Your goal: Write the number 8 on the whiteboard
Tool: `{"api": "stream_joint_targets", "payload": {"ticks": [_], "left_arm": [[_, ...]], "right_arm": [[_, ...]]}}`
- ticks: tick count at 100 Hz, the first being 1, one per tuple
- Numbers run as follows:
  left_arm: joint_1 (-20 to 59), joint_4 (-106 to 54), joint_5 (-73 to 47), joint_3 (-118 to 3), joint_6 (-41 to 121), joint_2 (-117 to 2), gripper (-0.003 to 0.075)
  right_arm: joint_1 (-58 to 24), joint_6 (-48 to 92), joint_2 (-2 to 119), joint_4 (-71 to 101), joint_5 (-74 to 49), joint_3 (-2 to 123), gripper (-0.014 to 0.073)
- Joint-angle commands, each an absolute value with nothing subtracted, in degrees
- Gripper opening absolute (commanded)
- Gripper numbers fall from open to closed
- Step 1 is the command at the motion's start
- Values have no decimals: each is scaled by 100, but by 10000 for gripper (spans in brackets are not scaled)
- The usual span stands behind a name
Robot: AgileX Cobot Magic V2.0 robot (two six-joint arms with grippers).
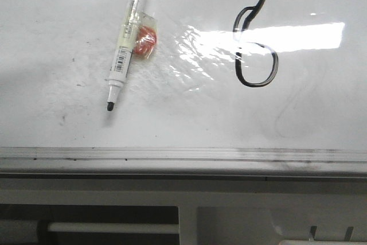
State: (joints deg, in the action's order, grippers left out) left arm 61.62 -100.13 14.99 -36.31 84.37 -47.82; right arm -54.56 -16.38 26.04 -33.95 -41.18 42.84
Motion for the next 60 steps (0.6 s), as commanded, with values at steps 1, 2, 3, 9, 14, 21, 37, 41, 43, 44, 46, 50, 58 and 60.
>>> {"api": "stream_joint_targets", "payload": {"ticks": [1,2,3,9,14,21,37,41,43,44,46,50,58,60], "left_arm": [[6282,-9919,1371,-3492,8740,-4244,378],[6282,-9919,1371,-3433,8742,-4163,336],[6282,-9919,1371,-3403,8742,-4085,321],[6282,-9919,1371,-3118,8742,-3796,173],[6282,-9919,1371,-2912,8742,-3547,57],[6282,-9932,1360,-2676,8742,-3303,-18],[6282,-10005,1359,-2422,8742,-3104,-20],[6282,-10005,1359,-2399,8742,-3104,-20],[6282,-10005,1359,-2383,8742,-3104,-20],[6282,-10005,1359,-2386,8742,-3104,-20],[6282,-10005,1359,-2372,8742,-3104,-20],[6282,-10005,1359,-2360,8742,-3104,-20],[6282,-10005,1368,-2329,8742,-3104,-20],[6282,-10005,1368,-2329,8742,-3104,-20]], "right_arm": [[-5405,-2142,2134,-4200,-3833,3999,-41],[-5405,-2167,2042,-4278,-3833,3920,-41],[-5405,-2171,1996,-4311,-3833,3880,-41],[-5405,-2170,1625,-4501,-3823,3559,-42],[-5405,-2170,1385,-4516,-3811,3363,-42],[-5405,-2170,1134,-4506,-3790,3191,-42],[-5405,-2170,926,-4506,-3746,3137,-42],[-5405,-2170,926,-4506,-3773,3137,-42],[-5405,-2170,926,-4506,-3773,3137,-42],[-5405,-2170,926,-4506,-3773,3137,-42],[-5405,-2170,926,-4506,-3773,3137,-42],[-5405,-2170,926,-4506,-3773,3137,-42],[-5405,-2170,926,-4506,-3773,3137,-42],[-5405,-2170,926,-4506,-3773,3137,-42]]}}
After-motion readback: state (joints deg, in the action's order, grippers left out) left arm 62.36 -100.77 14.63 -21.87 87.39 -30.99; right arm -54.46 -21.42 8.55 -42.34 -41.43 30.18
